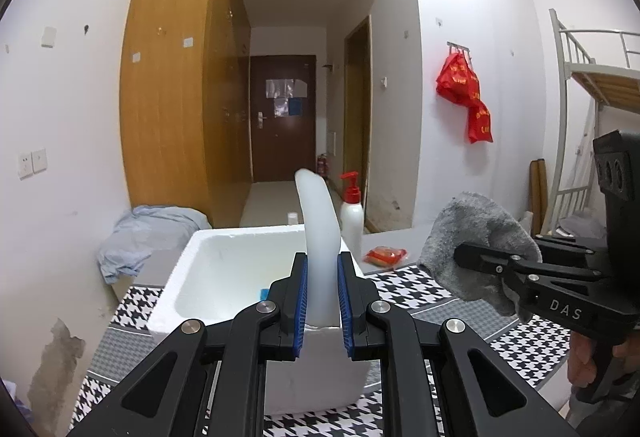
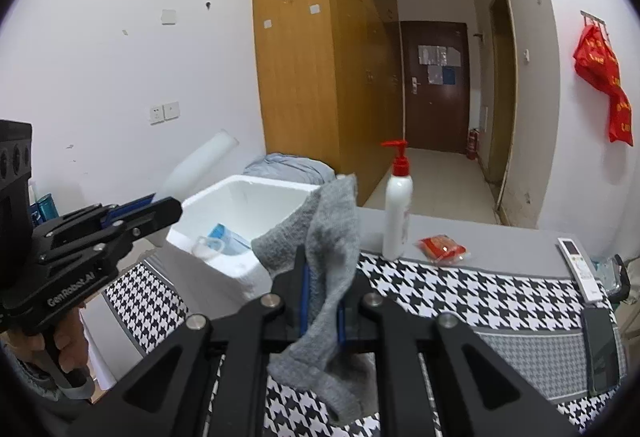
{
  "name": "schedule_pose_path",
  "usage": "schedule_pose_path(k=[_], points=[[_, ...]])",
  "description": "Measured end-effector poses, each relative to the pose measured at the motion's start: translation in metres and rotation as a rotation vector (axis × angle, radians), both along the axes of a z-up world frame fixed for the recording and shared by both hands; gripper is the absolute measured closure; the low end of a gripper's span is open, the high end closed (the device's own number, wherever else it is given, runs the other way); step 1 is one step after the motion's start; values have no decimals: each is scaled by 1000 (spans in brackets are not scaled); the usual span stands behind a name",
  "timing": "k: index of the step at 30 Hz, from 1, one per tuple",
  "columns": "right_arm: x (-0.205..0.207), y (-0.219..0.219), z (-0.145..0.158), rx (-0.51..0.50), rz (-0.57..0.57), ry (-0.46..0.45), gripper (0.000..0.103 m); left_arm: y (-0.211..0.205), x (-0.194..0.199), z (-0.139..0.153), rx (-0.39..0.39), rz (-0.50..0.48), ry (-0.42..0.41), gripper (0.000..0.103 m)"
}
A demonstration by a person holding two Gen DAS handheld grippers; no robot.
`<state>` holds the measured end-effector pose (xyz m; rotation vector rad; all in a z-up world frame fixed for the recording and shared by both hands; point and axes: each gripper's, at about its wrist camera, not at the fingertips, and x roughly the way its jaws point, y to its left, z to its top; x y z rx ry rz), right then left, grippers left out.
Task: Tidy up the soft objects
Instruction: 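Carry the white tube and grey sock over the white foam box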
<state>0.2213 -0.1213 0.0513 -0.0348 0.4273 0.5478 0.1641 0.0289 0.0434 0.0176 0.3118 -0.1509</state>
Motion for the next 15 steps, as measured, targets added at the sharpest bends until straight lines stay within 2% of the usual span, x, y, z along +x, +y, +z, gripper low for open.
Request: schedule_pose_path(k=[15], points=[[14,34,12,3,69,-20,90,23,18,-1,-11,69,20,88]])
